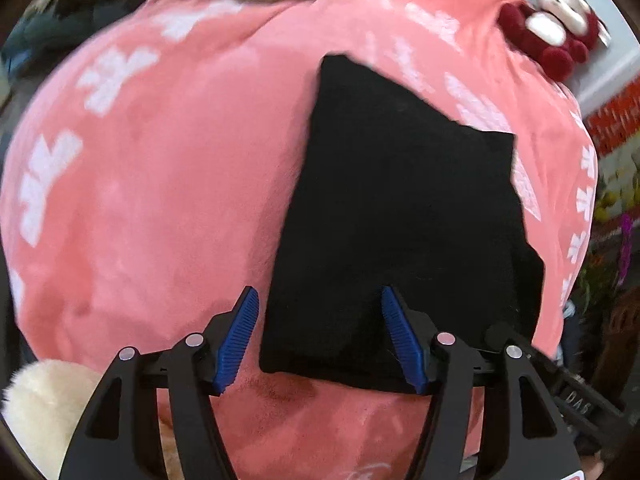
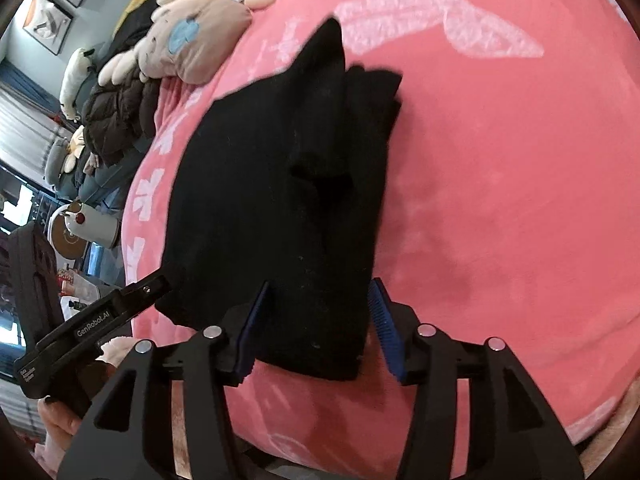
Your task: Fold small clothes
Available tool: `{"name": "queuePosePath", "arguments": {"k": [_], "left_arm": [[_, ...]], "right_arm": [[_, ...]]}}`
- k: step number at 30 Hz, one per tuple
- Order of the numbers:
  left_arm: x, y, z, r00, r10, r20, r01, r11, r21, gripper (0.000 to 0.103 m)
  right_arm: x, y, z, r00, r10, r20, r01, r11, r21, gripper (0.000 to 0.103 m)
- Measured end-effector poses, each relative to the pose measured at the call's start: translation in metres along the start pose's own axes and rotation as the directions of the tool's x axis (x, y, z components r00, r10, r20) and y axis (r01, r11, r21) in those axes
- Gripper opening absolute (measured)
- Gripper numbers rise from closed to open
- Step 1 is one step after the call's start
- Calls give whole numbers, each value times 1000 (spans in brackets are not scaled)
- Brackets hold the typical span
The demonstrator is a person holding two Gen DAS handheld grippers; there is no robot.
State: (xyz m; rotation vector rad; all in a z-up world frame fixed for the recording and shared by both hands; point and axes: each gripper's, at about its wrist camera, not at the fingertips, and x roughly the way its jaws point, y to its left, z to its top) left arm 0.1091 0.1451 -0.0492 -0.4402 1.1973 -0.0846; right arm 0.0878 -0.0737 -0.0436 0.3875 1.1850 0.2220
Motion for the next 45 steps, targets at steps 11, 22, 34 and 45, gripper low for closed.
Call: {"name": "queuePosePath", "arguments": {"k": [11, 22, 34, 45], "left_arm": [[-11, -16, -4, 996, -81, -49, 82, 996, 33, 15], [4, -39, -24, 994, 98, -57, -90, 986, 139, 33], [5, -42, -28, 988, 144, -51, -135, 979, 152, 41], [8, -33, -23, 993, 89, -77, -81, 991, 103, 43]], "right_arm": [[-24, 32, 8, 1000, -1, 31, 6, 984, -179, 13], [-30, 4, -11, 990, -119, 71, 126, 987, -103, 29], [-49, 8, 24, 963, -128, 239, 144, 989, -47, 36], [5, -7, 76, 991, -29, 127, 16, 994, 108, 15]]}}
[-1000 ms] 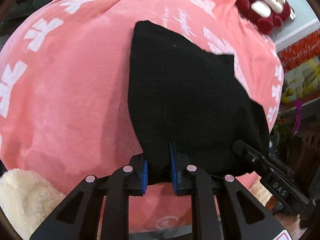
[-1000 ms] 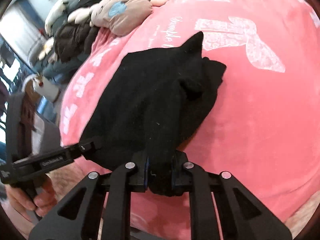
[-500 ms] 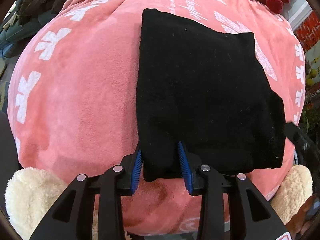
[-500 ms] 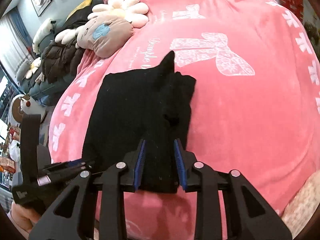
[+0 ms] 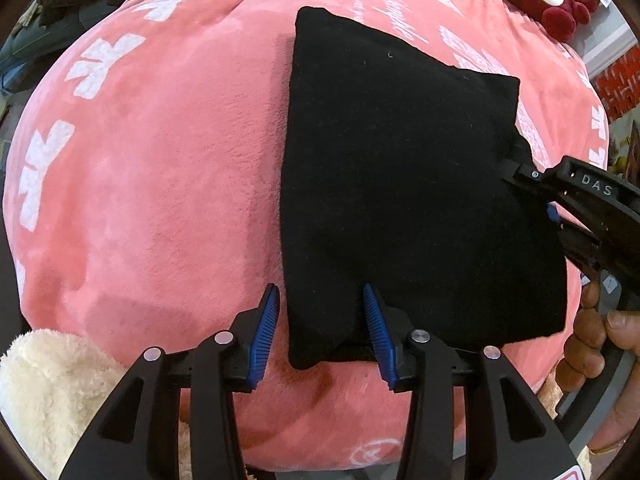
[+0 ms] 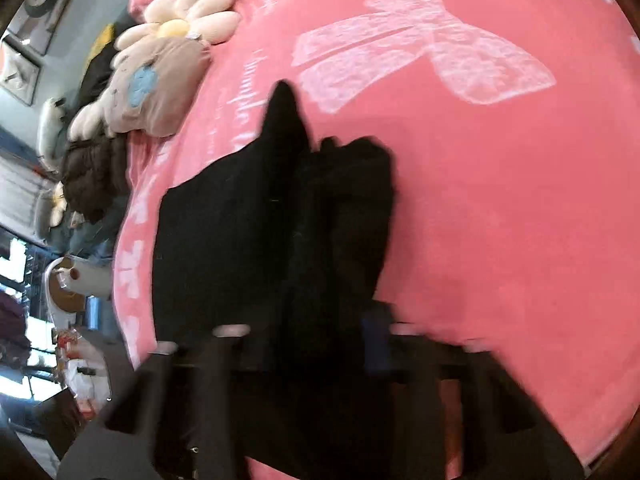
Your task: Fold small clothes
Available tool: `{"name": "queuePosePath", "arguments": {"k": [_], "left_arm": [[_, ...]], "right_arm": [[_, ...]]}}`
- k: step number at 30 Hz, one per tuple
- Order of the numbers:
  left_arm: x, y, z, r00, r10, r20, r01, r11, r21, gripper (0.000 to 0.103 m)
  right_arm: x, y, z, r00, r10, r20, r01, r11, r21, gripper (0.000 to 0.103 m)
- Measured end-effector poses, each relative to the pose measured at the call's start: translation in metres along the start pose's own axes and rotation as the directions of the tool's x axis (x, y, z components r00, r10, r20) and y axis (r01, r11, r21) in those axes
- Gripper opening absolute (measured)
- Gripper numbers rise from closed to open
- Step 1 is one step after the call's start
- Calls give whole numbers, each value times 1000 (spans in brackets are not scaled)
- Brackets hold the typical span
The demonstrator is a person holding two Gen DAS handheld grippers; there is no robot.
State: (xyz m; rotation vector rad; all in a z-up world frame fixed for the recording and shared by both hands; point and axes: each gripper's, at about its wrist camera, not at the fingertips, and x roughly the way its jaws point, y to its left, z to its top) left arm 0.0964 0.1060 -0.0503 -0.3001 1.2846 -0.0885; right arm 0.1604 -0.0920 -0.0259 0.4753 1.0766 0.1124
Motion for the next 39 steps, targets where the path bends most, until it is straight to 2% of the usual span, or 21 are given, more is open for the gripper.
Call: {"name": "queuePosePath", "arguments": {"k": [2, 4, 5, 6, 7, 8, 10, 11, 13, 15, 18, 20, 22, 23, 25, 27, 29, 33, 35, 37, 39], "left_arm": [[-1, -2, 1, 1000, -4, 10, 4, 1000, 11, 43], [-1, -4, 2, 1000, -12, 12, 12, 1000, 26, 43], [1, -5, 3, 1000, -14, 8, 13, 999, 31, 43], [4, -5, 1, 1000, -11, 0, 11, 999, 34, 43], [6, -5, 1, 1000, -7, -7, 7, 999, 33, 44], [7, -5, 2, 1000, -5, -9, 5, 1000, 31, 46], [5, -6, 3, 1000, 11, -3, -11, 999, 32, 48], [4, -6, 2, 1000, 13, -1, -13, 999, 33, 49], [2, -6, 0, 1000, 28, 6, -28, 999, 37, 50], [1, -8, 2, 999, 46, 13, -47, 998, 47, 50], [-4, -18, 0, 996, 86, 34, -88, 992, 87, 50], [-7, -27, -3, 993, 110, 45, -114, 987, 112, 51], [-13, -35, -8, 989, 132, 59, -138, 983, 124, 61], [-17, -38, -11, 989, 133, 69, -141, 982, 126, 65], [-26, -48, -21, 989, 116, 94, -127, 984, 123, 66], [-32, -58, -31, 985, 113, 129, -129, 985, 117, 66], [-36, -71, -40, 979, 121, 166, -142, 983, 117, 67], [-34, -83, -69, 968, 101, 231, -123, 989, 85, 68], [-31, -93, -74, 958, 125, 258, -155, 983, 99, 68], [-25, -102, -74, 949, 151, 275, -194, 972, 135, 68], [-20, -103, -73, 947, 163, 277, -207, 969, 137, 68]], "right_arm": [[-22, 3, -2, 997, 28, 70, -26, 999, -21, 13], [-32, -3, -7, 995, 17, 97, -16, 1000, -20, 13], [-26, -6, -12, 996, -17, 86, 21, 999, -39, 14], [-13, -9, -16, 997, -57, 47, 60, 996, -71, 20], [-5, -12, -17, 997, -77, 19, 78, 993, -85, 27], [-8, -14, -19, 997, -77, 30, 79, 994, -82, 28], [-28, -10, -21, 993, -76, 92, 84, 992, -89, 29], [-45, -3, -24, 985, -86, 147, 105, 986, -129, 29], [-61, 7, -32, 981, -82, 178, 115, 977, -181, 29], [-69, 12, -50, 980, -89, 176, 129, 965, -230, 28], [-39, 9, -76, 980, -187, 64, 197, 930, -310, 28], [-38, 3, -82, 979, -194, 62, 203, 937, -284, 28], [-58, -1, -84, 981, -161, 106, 183, 949, -257, 31], [-67, -2, -85, 979, -161, 127, 190, 946, -261, 34], [-86, -7, -89, 969, -165, 183, 210, 941, -267, 51], [-103, -20, -100, 957, -177, 230, 235, 938, -255, 56], [-112, -34, -113, 945, -193, 265, 261, 933, -248, 56], [-112, -44, -129, 928, -239, 287, 320, 904, -284, 60], [-110, -46, -135, 927, -239, 288, 322, 900, -292, 60], [-107, -49, -137, 936, -229, 267, 304, 910, -283, 63], [-103, -50, -140, 938, -230, 261, 300, 913, -276, 63]]}}
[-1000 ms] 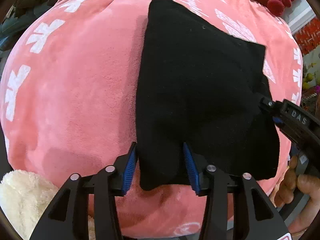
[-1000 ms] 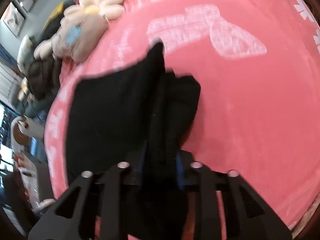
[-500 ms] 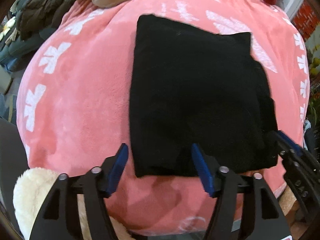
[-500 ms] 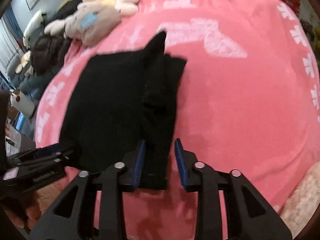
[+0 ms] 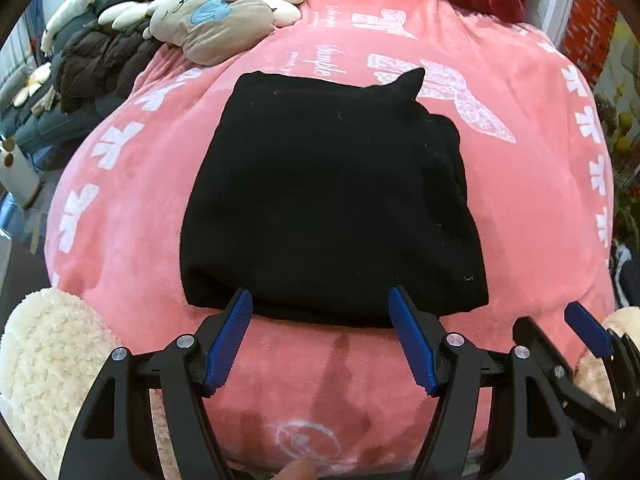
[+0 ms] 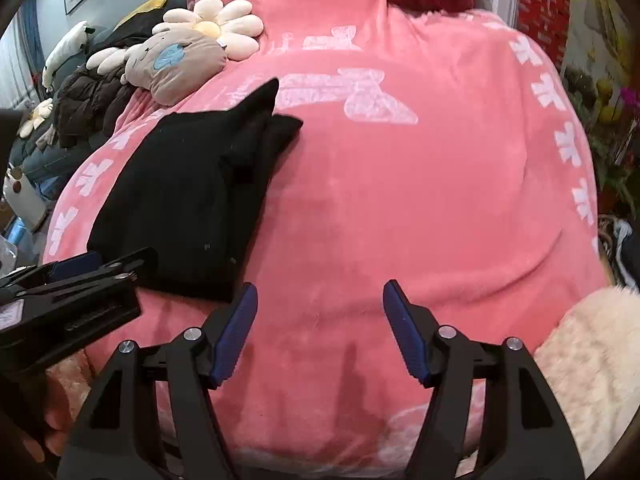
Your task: Fold small clothes
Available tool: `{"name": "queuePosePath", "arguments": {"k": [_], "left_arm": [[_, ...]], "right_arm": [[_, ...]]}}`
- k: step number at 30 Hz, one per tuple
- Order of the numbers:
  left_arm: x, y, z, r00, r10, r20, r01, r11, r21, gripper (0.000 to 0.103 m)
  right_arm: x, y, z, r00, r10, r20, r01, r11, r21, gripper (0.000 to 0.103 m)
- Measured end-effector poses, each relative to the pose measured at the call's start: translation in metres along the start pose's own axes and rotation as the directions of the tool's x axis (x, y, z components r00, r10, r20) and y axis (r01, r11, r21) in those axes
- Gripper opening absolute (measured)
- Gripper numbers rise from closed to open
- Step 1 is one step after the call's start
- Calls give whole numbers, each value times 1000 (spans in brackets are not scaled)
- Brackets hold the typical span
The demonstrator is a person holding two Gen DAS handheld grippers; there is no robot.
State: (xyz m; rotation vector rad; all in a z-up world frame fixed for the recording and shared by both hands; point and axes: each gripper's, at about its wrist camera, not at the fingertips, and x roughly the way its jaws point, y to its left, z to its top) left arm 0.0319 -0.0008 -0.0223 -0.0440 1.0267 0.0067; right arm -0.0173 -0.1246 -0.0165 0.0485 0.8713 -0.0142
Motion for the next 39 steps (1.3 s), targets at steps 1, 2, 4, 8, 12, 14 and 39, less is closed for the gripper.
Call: {"name": "queuePosePath", "arguments": {"k": [1, 2, 4, 8, 12, 14, 39], "left_arm": [[2, 1, 0, 1000, 1, 0, -1, 1000, -6, 68], [3, 2, -1, 1000, 9, 1, -9, 1000, -17, 68], [7, 7, 3, 1000, 15, 8, -14, 999, -31, 68], [2, 7, -1, 1000, 7, 28, -6, 999, -51, 68], [3, 5, -3, 1000, 2, 24, -1, 999, -40, 67], [3, 2, -3, 1000, -1, 22, 1, 1000, -31, 66], [-1, 9, -11, 1000, 17, 5, -16, 996, -93, 70]], "right_arm": [[1, 1, -2, 1000, -3, -1, 3, 1000, 2, 63], [3, 0, -2, 1000, -2, -5, 2, 1000, 4, 63], [5, -3, -3, 1000, -2, -1, 2, 1000, 23, 63], [11, -3, -5, 1000, -17, -7, 17, 999, 29, 63], [13, 2, -5, 1000, -11, -19, 11, 1000, 2, 63], [13, 5, -6, 1000, -9, -19, 9, 1000, -9, 63], [9, 19, -3, 1000, 27, -10, -28, 996, -85, 72]]}}
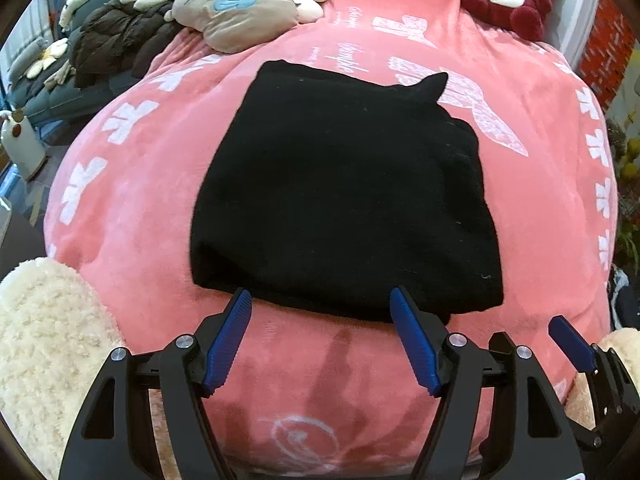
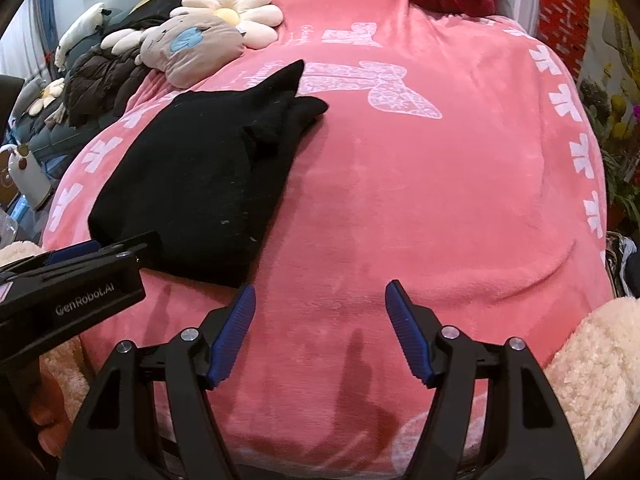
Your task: Fold small clothes
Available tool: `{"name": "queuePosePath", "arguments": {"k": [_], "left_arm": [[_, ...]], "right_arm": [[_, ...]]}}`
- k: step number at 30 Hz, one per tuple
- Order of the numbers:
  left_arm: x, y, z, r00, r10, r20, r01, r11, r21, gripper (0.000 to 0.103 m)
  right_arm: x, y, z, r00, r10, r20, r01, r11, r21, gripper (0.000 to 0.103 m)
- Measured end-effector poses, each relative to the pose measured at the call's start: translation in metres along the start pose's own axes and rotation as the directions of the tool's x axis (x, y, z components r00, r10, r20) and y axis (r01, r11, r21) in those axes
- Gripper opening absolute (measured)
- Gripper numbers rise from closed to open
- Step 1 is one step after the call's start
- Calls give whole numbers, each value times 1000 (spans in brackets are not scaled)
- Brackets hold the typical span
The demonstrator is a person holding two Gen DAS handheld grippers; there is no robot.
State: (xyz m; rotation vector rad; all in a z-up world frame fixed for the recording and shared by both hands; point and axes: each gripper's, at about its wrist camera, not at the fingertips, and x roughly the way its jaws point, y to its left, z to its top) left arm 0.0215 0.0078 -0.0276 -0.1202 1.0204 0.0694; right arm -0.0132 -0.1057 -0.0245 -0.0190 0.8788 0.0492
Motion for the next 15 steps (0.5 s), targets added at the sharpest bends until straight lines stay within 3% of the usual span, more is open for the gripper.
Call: {"name": "queuePosePath", "arguments": {"k": [8, 15], "left_arm": [[-1, -5, -5, 999, 50, -19, -50, 999, 10, 75], [-3, -12, -8, 997, 81, 0, -81, 996, 34, 74]], "right_arm": [[-6, 11, 2, 999, 8, 40, -6, 999, -52, 82], [-5, 6, 2, 999, -1, 38, 2, 1000, -30, 83]]}}
